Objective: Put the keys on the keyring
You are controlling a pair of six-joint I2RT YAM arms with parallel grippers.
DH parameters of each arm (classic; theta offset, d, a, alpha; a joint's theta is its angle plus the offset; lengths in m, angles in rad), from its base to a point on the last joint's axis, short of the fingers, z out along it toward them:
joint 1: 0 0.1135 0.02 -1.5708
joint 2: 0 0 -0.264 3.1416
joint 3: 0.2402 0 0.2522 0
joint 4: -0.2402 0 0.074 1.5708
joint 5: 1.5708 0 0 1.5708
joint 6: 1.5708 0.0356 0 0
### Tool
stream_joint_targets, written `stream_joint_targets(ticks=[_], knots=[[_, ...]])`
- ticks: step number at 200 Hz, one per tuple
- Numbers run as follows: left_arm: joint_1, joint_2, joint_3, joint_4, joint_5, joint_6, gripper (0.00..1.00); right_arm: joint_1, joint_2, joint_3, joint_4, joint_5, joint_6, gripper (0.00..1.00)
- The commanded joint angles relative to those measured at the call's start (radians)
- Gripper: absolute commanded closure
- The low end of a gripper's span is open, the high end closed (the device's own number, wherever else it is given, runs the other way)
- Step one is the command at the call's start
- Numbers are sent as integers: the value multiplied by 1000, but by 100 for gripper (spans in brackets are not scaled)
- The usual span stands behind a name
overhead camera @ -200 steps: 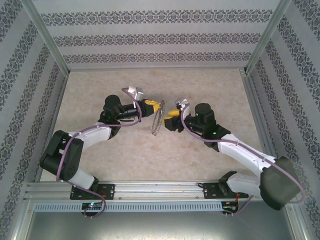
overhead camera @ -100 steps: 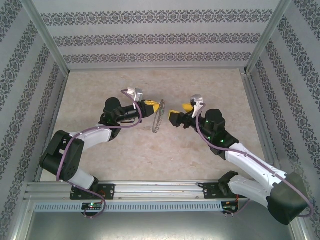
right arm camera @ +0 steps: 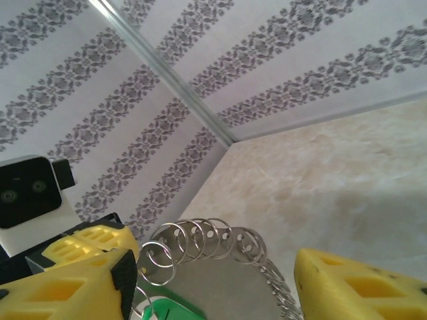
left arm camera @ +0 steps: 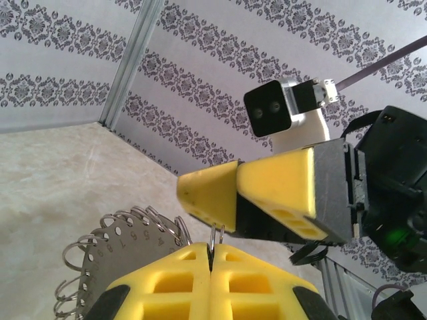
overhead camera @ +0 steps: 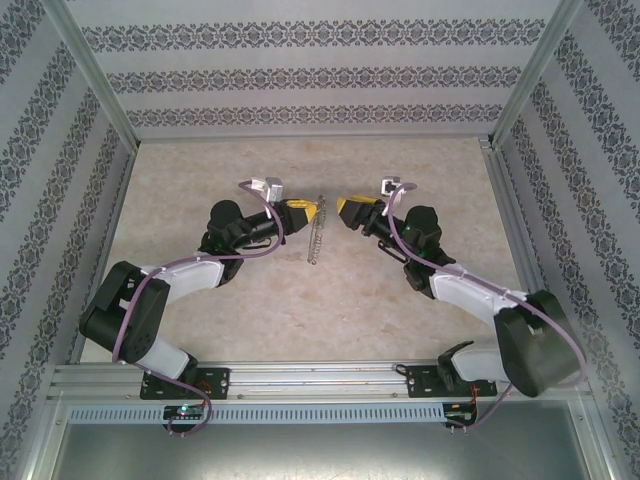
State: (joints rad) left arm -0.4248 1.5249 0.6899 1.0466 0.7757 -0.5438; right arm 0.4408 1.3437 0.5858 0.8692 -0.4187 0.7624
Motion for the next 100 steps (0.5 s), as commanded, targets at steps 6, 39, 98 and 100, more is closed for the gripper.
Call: stream_joint_targets(ticks=[6,39,98,100], knots=[[-17,-32,-1,113,-25,-50,100,1,75,32,298,-126,147,43],[-21,-35,3,115,-33,-64,100,7,163,32,459,-177,226,51],[-20,-29,13,95,-54,-69,100,44,185,7,479,-155,215,53],[-20,-28,13,95,-53,-68,100,44,184,5,479,-155,214,53]])
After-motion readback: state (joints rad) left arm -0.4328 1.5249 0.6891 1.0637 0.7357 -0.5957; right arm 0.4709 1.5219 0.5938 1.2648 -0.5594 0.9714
